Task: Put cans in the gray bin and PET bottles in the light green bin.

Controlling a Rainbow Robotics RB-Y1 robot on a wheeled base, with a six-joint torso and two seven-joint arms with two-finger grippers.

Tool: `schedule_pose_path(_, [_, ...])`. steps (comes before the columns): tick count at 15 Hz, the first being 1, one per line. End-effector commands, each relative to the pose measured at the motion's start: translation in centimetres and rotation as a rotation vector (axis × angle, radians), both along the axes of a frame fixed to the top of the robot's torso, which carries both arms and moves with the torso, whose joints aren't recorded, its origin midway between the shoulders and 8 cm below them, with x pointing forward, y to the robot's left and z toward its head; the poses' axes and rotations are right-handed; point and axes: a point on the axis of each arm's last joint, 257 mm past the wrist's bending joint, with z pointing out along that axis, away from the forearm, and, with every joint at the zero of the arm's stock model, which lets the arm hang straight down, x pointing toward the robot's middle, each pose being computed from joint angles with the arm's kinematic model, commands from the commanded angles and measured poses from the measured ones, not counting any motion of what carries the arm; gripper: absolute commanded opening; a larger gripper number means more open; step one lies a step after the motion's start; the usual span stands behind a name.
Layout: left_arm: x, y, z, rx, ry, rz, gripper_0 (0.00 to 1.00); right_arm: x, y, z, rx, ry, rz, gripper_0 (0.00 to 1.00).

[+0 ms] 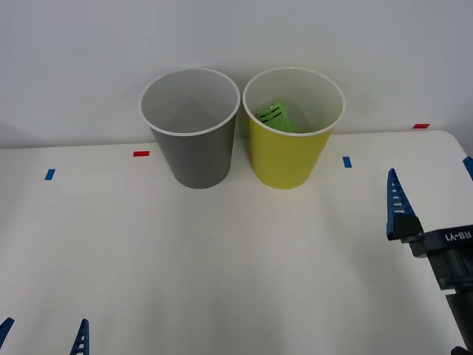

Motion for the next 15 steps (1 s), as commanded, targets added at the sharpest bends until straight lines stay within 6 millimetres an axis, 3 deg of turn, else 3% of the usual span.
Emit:
schedule_pose_path(1, [0.0, 0.0, 0.0, 0.0, 0.0, 0.0, 1.0, -3.5, -1.5, -4.7, -0.003, 0.122, -0.013, 1.0])
schedule_pose_path(6, [0.0, 0.0, 0.0, 0.0, 0.0, 0.0, 1.0, -8.6, -2.9, -9.0, 0.014, 0.252, -0.051, 1.0])
schedule_pose_path(8, [0.0, 0.0, 0.0, 0.0, 0.0, 0.0, 1.0, -9.8, -2.6, -10.0, 0.019, 0.287, -0.048, 1.0])
schedule_pose_path(13, [0.0, 0.0, 0.0, 0.0, 0.0, 0.0, 1.0, -12.2, -2.2, -11.6, 0.056, 0.354, -0.018, 1.0])
schedule_pose_path(15, [0.0, 0.0, 0.0, 0.0, 0.0, 0.0, 1.0, -12.8, -2.0, -11.2, 0.059, 0.345, -0.004, 1.0])
